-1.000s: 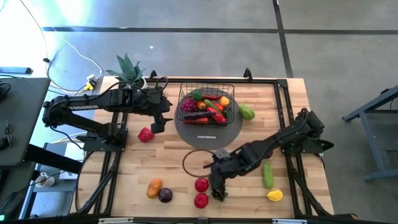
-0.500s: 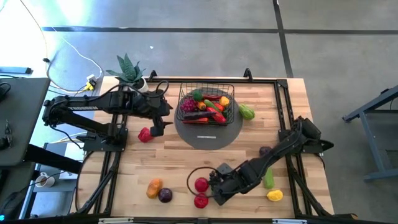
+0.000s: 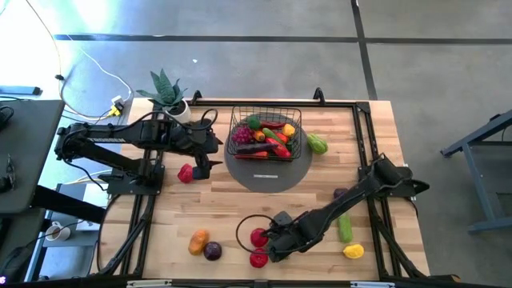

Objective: Build produce basket
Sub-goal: Put the grapes into the wire basket

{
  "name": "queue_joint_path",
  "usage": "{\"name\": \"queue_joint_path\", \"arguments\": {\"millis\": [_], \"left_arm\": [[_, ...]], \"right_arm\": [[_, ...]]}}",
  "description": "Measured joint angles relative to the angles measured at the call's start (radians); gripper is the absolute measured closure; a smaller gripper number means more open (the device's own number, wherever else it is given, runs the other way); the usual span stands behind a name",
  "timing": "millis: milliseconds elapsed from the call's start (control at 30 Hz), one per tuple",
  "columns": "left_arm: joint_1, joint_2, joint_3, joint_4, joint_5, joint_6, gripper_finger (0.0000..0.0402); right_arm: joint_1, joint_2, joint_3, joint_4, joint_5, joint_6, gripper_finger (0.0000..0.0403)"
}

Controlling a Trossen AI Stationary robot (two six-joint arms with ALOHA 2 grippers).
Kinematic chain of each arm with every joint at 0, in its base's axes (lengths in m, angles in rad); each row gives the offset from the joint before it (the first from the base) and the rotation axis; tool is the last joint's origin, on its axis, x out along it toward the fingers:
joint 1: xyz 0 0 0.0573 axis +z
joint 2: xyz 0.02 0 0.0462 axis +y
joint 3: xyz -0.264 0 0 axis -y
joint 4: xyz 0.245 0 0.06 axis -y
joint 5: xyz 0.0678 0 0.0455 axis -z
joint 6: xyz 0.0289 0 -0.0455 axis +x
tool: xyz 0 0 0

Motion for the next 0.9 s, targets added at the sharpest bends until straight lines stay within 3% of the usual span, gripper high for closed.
{"name": "queue_joint_path", "arguments": {"millis": [733, 900], "left_arm": [[-0.005, 0.000, 0.000, 0.000, 0.000, -0.008, 0.0106], [-0.005, 0.000, 0.000, 0.000, 0.000, -0.008, 0.0106]], "right_arm": [[-0.008, 0.161, 0.000, 0.020, -0.027, 0.113, 0.0112], [-0.008, 0.165, 0.000, 0.013, -0.024, 0.121, 0.0148]]}}
